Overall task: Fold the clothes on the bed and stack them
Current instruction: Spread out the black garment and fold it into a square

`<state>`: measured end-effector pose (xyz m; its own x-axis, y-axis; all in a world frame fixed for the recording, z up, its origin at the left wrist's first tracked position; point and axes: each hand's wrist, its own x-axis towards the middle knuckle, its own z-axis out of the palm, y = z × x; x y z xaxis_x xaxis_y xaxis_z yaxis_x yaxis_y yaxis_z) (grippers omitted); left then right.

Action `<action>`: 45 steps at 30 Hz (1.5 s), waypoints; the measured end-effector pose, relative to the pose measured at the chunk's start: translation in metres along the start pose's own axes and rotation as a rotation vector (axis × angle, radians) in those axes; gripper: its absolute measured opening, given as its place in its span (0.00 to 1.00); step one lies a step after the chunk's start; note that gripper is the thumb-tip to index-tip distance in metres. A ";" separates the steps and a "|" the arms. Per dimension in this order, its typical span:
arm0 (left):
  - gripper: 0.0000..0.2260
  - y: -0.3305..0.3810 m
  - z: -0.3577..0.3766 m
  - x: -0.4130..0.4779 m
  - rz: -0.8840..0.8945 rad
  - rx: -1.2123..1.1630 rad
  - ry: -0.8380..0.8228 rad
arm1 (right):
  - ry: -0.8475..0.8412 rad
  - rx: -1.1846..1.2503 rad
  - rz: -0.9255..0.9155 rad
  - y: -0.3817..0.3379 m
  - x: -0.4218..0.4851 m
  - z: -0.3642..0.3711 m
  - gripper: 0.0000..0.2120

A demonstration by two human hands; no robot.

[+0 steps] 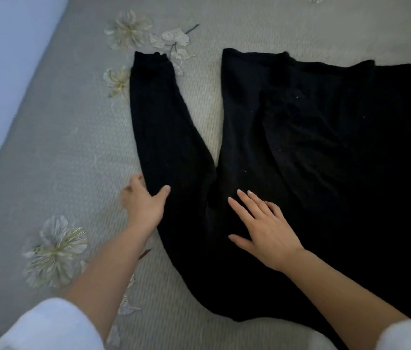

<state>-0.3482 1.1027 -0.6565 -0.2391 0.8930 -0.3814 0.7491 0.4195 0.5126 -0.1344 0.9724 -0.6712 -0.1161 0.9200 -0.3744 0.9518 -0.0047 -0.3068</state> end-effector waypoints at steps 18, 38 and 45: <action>0.16 -0.046 -0.033 -0.007 -0.004 -0.497 0.326 | -0.225 -0.068 0.152 -0.025 0.041 -0.022 0.50; 0.07 -0.012 0.018 -0.086 1.167 0.104 -0.252 | 0.344 0.942 0.507 0.018 0.005 -0.026 0.10; 0.30 -0.077 0.040 -0.097 0.996 0.479 -0.361 | 0.483 0.734 0.410 0.009 0.014 -0.054 0.10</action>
<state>-0.3584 0.9769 -0.6894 0.7196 0.6620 -0.2099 0.6818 -0.6159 0.3948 -0.1117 1.0064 -0.6316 0.4707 0.8532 -0.2246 0.4591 -0.4542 -0.7635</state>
